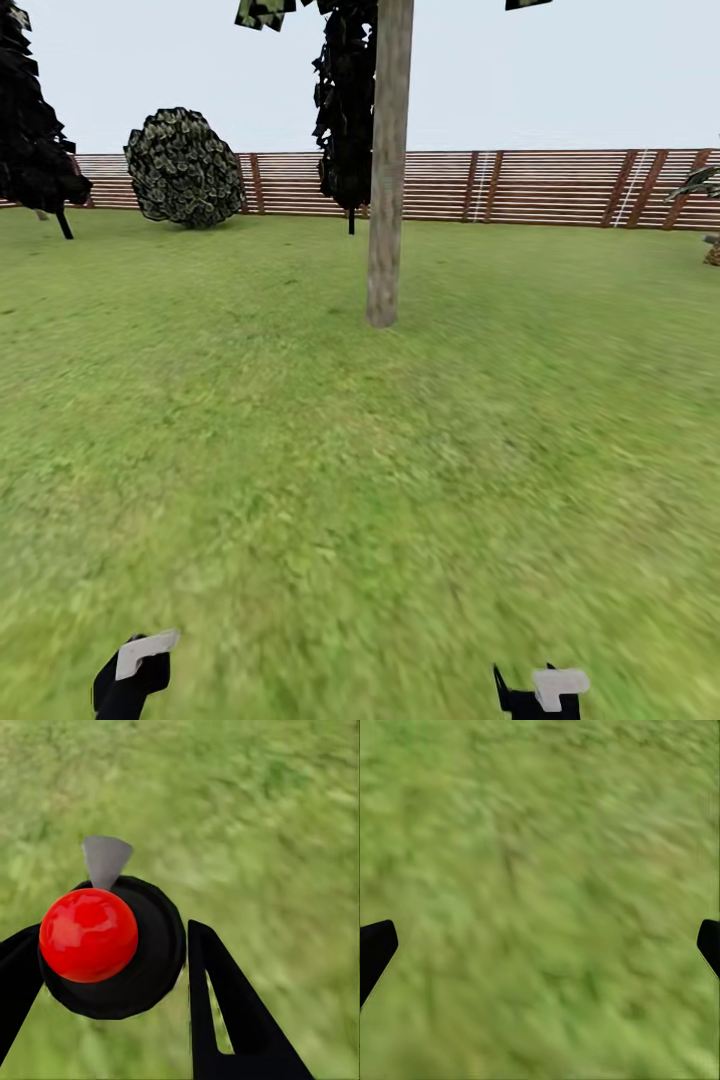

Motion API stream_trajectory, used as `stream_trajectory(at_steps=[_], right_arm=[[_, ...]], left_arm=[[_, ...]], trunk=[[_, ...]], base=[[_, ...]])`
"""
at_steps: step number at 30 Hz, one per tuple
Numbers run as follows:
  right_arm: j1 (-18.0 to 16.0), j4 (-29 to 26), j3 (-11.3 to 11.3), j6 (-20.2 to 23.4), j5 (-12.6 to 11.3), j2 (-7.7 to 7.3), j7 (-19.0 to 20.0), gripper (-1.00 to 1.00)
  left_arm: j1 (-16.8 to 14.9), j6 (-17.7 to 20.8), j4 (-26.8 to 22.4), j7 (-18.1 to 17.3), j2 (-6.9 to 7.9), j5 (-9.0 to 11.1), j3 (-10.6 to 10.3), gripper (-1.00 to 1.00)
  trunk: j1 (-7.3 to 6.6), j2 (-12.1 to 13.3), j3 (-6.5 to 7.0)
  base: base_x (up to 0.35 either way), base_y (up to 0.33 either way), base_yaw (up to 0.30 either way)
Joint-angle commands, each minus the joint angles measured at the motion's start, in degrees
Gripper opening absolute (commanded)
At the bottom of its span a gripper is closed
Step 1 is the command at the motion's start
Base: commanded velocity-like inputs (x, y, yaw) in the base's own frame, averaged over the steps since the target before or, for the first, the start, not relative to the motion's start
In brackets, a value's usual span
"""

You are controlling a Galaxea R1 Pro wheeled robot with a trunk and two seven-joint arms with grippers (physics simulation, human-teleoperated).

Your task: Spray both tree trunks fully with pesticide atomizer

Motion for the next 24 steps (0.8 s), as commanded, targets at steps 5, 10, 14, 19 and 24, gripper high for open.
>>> stream_trajectory(at_steps=[5,10,14,19,24], right_arm=[[0.0,0.0,0.0,0.0,0.0,0.0,0.0,1.0],[0.0,0.0,0.0,0.0,0.0,0.0,-0.1,1.0],[0.0,0.0,0.0,0.0,0.0,0.0,-0.1,1.0],[0.0,0.0,0.0,0.0,0.0,0.0,-0.1,1.0],[0.0,0.0,0.0,0.0,0.0,0.0,-0.1,1.0]], left_arm=[[0.0,0.0,0.0,0.0,0.0,0.0,0.0,-1.0],[0.0,0.1,0.0,0.0,0.0,0.0,0.0,-1.0],[0.0,0.1,0.0,0.0,0.0,0.0,0.0,-1.0],[0.0,0.1,0.0,0.0,0.0,0.0,0.0,-1.0],[0.0,0.1,0.0,0.0,0.0,0.0,0.0,-1.0]], trunk=[[0.0,0.0,0.0],[0.0,0.0,0.0],[0.0,0.0,0.0],[0.0,0.0,0.0],[0.0,0.0,0.0]], base=[[0.339,0.0,0.0],[0.339,0.0,0.0],[0.339,0.0,0.0],[0.339,0.0,0.0],[0.339,0.0,0.0]])
